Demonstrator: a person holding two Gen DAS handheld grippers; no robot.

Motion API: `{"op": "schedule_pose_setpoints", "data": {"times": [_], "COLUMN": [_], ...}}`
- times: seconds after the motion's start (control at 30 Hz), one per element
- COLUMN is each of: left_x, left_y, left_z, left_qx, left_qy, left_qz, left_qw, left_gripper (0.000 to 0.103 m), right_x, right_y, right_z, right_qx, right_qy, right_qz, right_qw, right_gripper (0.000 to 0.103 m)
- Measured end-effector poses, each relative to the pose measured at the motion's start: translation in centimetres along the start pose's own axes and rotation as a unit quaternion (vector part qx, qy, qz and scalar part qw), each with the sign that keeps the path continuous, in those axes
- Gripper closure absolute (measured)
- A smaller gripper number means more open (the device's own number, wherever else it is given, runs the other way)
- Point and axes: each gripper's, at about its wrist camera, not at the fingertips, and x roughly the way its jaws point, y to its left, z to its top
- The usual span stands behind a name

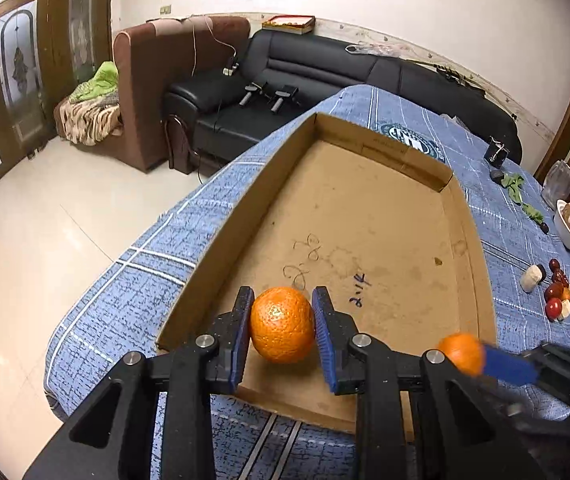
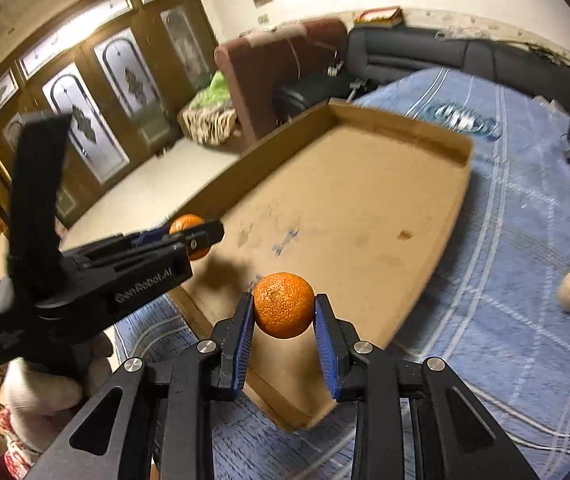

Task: Organize fruits
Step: 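Carry both oranges over the cardboard box and open both grippers to drop them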

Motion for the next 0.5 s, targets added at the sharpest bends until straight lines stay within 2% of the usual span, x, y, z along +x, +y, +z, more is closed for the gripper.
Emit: {"op": "schedule_pose_setpoints", "data": {"times": [0.17,0.33,0.4,0.5], "left_x": [-0.1,-1.8,-2.5,-3.6], "left_y": [0.8,1.0,0.8,0.6], "left_z": [0.2,0.6,0.8,0.8], "left_qx": [-0.021,-0.032,-0.033,-0.036], "left_qy": [0.006,-0.017,-0.025,-0.035], "left_qz": [-0.003,0.000,0.000,-0.001], "left_qw": [0.9997,0.9993,0.9991,0.9987], "left_gripper": [0.073,0.052,0.048,0.047], "right_x": [2.1,2.0,1.5,0.2], "right_y": [0.7,0.9,0.9,0.7], "right_z": [-0.6,-0.5,-0.4,-0.1], "right_qx": [-0.005,0.000,0.005,0.010], "right_qy": [0.020,0.020,0.013,0.002], "right_qz": [-0.009,-0.006,-0.004,-0.011], "right_qw": [1.000,1.000,1.000,1.000], "right_gripper": [0.067,0.065,0.063,0.062]}}
